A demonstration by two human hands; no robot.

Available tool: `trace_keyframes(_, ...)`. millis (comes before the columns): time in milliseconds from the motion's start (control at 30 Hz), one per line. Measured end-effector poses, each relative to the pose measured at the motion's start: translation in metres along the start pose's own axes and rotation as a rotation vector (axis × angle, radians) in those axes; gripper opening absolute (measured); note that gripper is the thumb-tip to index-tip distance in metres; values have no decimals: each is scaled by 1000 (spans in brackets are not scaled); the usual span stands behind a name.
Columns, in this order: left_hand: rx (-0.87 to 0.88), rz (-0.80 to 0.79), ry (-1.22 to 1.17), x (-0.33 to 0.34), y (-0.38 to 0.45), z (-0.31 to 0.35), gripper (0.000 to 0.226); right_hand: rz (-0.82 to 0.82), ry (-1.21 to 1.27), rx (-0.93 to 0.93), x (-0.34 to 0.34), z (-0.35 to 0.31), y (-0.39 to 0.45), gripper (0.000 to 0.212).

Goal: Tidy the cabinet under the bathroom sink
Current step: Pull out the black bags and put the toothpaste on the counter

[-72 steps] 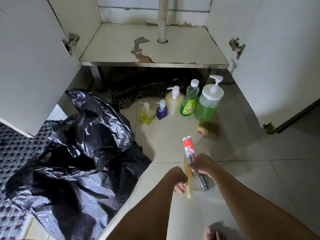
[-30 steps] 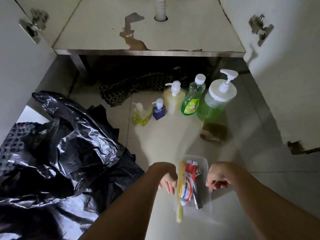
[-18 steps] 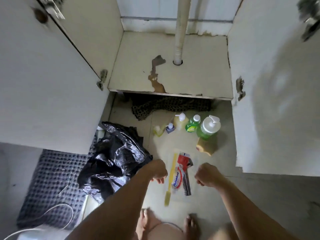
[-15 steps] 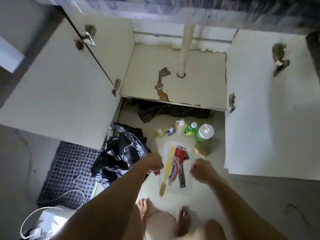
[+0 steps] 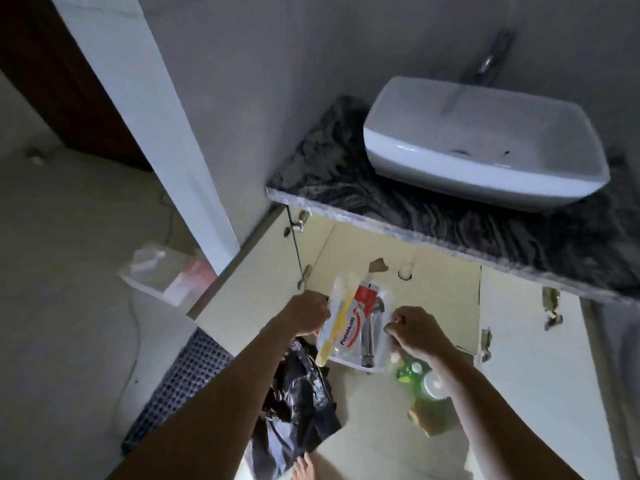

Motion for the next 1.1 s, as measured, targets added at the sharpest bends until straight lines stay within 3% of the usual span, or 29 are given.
trace_keyframes(300, -23, 65, -235, -134, 31, 4, 51, 79, 189, -85, -28, -121, 75, 20)
trace_keyframes(600, -33, 258, -39, -220, 103, 33, 58, 31, 253, -148, -54, -189, 165, 12)
trace_keyframes(733, -90, 352, 109, -248, 139, 41, 45, 34, 319, -133, -49, -205, 210, 23)
trace_keyframes(900, -155, 454, 168, -276, 182, 43, 41, -16, 380, -143, -38, -211, 259, 16)
trace_keyframes(1100, -209, 392, 211, -289, 208, 47, 30, -97, 538, -158, -32, -221, 280, 15)
Point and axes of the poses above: each hand's wrist, its own y-axis towards the middle knuckle, its own x-axis out of the palm, z = x × y, the point moved 6 cm from there along y, towards the middle knuckle, and after that the axes turned 7 degrees about y, right-handed, at the moved point
